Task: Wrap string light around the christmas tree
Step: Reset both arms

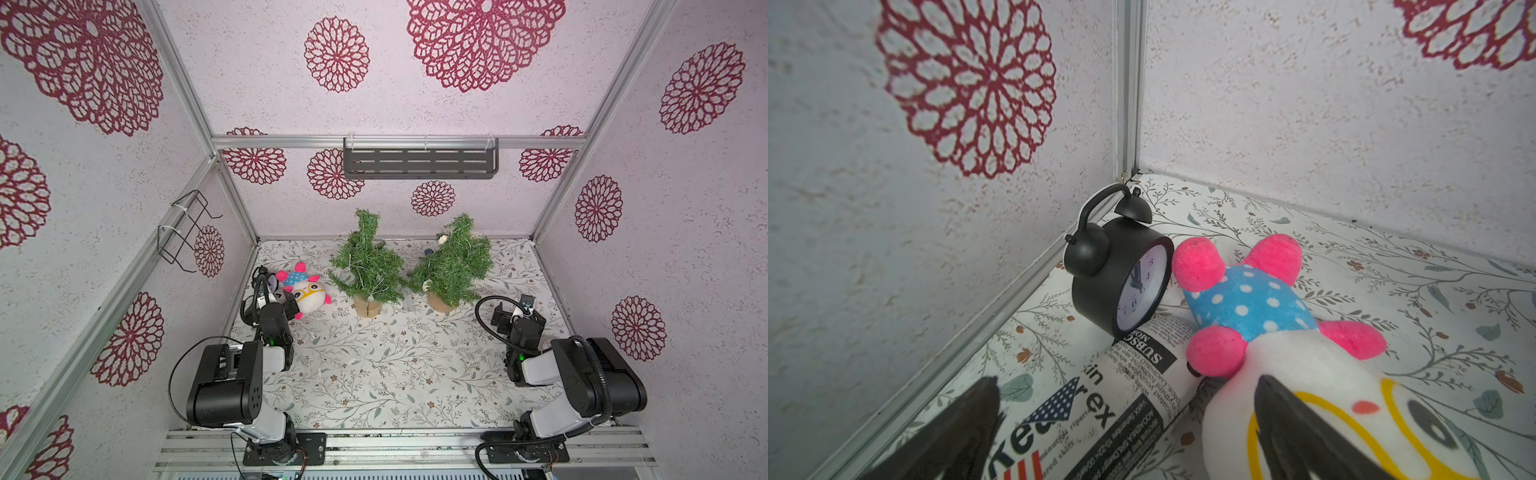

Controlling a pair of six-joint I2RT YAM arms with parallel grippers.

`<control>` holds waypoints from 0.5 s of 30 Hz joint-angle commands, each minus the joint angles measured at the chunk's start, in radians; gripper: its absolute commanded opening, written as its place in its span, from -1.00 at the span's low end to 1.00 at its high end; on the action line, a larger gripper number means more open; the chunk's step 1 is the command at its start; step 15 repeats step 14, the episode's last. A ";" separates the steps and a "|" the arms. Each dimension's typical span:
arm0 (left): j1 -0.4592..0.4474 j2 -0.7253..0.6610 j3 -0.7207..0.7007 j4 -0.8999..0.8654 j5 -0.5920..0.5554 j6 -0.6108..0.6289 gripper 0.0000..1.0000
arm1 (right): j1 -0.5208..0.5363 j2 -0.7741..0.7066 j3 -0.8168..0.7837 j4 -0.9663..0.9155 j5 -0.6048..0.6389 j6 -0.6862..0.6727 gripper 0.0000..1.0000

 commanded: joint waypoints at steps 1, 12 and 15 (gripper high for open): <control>-0.005 -0.002 0.014 0.000 -0.006 0.009 0.95 | -0.004 -0.024 0.018 0.024 0.017 0.016 0.98; -0.036 0.006 0.010 0.024 -0.012 0.050 0.95 | -0.005 -0.024 0.017 0.024 0.017 0.015 0.98; -0.025 0.000 0.012 0.008 -0.001 0.038 0.95 | -0.005 -0.024 0.017 0.024 0.018 0.015 0.98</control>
